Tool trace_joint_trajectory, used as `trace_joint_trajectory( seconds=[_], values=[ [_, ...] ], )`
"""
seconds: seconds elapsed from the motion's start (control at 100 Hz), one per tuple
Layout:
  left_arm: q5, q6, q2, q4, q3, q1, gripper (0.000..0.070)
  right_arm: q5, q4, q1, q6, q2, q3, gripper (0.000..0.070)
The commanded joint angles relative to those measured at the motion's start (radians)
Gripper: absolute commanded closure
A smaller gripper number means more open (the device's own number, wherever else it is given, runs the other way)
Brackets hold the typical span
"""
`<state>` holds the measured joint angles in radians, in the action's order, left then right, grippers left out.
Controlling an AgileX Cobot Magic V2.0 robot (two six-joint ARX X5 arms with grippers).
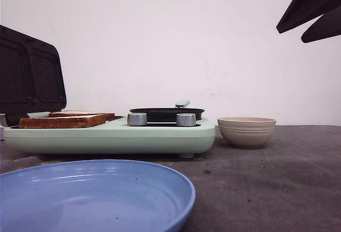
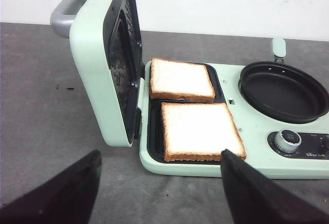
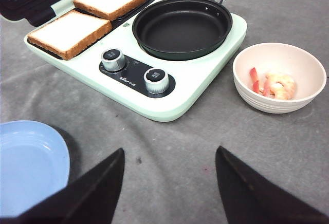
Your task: Make breakfast with bread and shrimp
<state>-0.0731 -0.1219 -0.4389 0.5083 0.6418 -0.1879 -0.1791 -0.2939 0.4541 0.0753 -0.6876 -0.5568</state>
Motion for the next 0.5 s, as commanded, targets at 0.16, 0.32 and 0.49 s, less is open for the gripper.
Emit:
trace_joint_trajectory(
  seconds=[0.16, 0.32, 0.49],
  values=[
    [-0.002, 0.001, -0.002, -0.006, 0.002, -0.002, 0.0305, 0.003, 0.026, 0.003, 0.003, -0.003, -0.005, 0.0362],
    [-0.002, 0.001, -0.002, -0.006, 0.002, -0.002, 0.0305, 0.003, 0.04, 0.003, 0.003, -0.003, -0.006, 0.0362],
    [-0.002, 0.001, -0.002, -0.005, 0.002, -0.002, 0.0305, -0.003, 0.04, 0.003, 0.003, -0.003, -0.006, 0.0362]
  ],
)
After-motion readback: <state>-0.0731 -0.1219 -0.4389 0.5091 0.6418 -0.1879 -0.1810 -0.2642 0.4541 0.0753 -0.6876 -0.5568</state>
